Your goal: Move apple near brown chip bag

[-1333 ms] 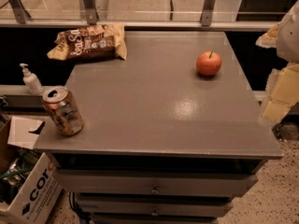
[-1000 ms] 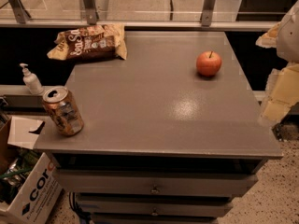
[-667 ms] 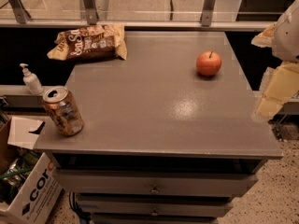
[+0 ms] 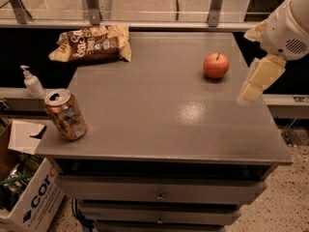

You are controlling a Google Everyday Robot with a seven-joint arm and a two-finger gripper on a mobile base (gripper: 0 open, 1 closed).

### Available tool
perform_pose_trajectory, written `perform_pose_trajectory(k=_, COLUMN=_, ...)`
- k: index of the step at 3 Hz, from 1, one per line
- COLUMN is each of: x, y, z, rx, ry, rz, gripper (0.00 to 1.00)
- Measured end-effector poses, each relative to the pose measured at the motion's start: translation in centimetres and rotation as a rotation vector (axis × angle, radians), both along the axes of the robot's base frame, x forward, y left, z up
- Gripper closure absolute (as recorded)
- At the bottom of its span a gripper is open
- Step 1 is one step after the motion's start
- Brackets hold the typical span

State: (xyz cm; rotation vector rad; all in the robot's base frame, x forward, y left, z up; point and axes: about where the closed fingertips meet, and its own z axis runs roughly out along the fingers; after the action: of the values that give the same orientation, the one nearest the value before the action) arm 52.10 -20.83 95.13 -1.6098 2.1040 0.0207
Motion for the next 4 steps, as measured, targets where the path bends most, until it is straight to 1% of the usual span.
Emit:
perform_pose_trajectory(k=1, x=3.5, y=-1.0, z=-1.2, rx=0.090, ry=-0.009, rz=-0.035, gripper=0.00)
perform_pose_trajectory(k=2, x=6.9, y=-1.0, z=-3.1, rx=0.221, ry=-0.006, rz=-0.054, gripper=0.00)
perform_pose_trajectory(k=3, x=7.0, y=-0.9, z=-3.2, rx=0.220, ry=-0.006, rz=-0.053, gripper=0.00)
perform_pose_trajectory(k=4, x=9.0, y=-0.8, z=-4.3, rx=0.234, ry=-0.019, rz=-0.081, gripper=0.00)
